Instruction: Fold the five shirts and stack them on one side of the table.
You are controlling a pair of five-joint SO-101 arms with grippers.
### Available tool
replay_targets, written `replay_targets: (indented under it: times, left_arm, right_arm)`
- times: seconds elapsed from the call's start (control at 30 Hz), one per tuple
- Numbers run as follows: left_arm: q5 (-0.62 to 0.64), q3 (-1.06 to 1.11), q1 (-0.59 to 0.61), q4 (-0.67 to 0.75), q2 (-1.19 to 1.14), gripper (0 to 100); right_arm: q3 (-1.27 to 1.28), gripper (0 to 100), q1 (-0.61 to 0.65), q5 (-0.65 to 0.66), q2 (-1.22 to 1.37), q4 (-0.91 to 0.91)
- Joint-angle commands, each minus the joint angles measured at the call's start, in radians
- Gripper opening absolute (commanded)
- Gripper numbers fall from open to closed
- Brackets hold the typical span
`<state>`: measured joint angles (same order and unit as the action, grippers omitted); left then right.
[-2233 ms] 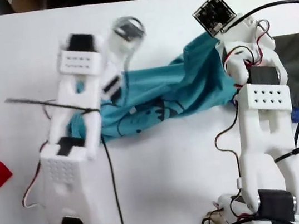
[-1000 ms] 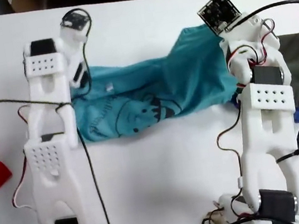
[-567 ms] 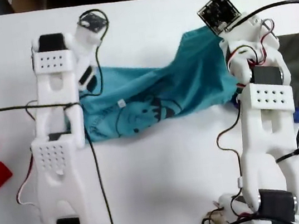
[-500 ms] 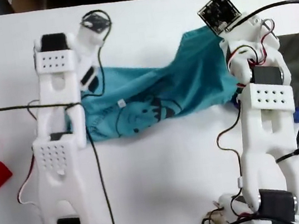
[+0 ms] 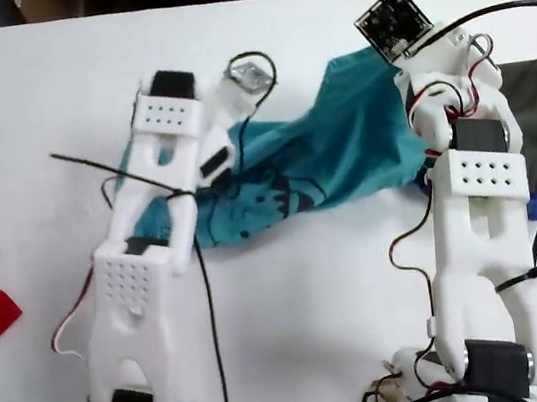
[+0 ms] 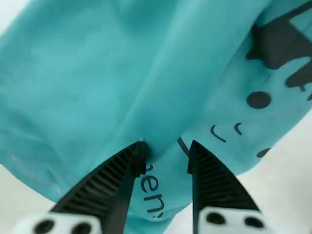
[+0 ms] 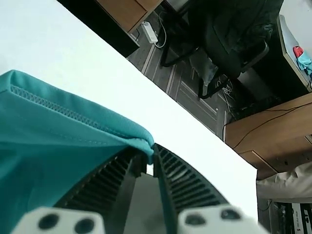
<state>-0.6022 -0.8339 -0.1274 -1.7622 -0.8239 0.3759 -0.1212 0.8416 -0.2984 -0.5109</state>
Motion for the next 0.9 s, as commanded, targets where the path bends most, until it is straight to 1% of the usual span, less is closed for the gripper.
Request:
replay_targets:
  times: [0.0, 0.1, 0.2, 0.23, 0.3, 0.4, 0.5, 0.7, 0.87]
  left_arm:
    - [-0.011, 0.042, 0.060, 0.058, 0.089, 17]
    - [-0.012, 0.110, 0.112, 0.132, 0.089, 17]
    - [-0.052, 0.177, 0.149, 0.195, 0.089, 17]
    - [-0.048, 0.191, 0.163, 0.219, 0.089, 17]
    - [-0.023, 0.199, 0.190, 0.269, 0.089, 17]
    - [0.060, 0.199, 0.232, 0.356, 0.091, 17]
    - [0.117, 0.199, 0.249, 0.425, 0.091, 17]
    - [0.133, 0.191, 0.230, 0.428, 0.104, 17]
    - [0.133, 0.068, 0.236, 0.342, 0.133, 17]
  right_arm:
    - [-0.014, 2.1, -0.010, 0.008, -0.002, 0.022]
    - [-0.014, 2.1, -0.010, 0.008, -0.002, 0.022]
    - [-0.014, 2.1, -0.010, 0.008, -0.002, 0.022]
    - [-0.014, 2.1, -0.008, 0.008, -0.002, 0.022]
    - [-0.014, 2.1, -0.007, 0.008, -0.002, 0.022]
    - [-0.011, 2.1, -0.004, 0.008, -0.002, 0.022]
    - [-0.009, 2.1, -0.004, 0.008, -0.002, 0.022]
    - [-0.009, 2.1, -0.010, 0.008, -0.002, 0.022]
    - [-0.009, 2.1, -0.005, 0.008, -0.002, 0.022]
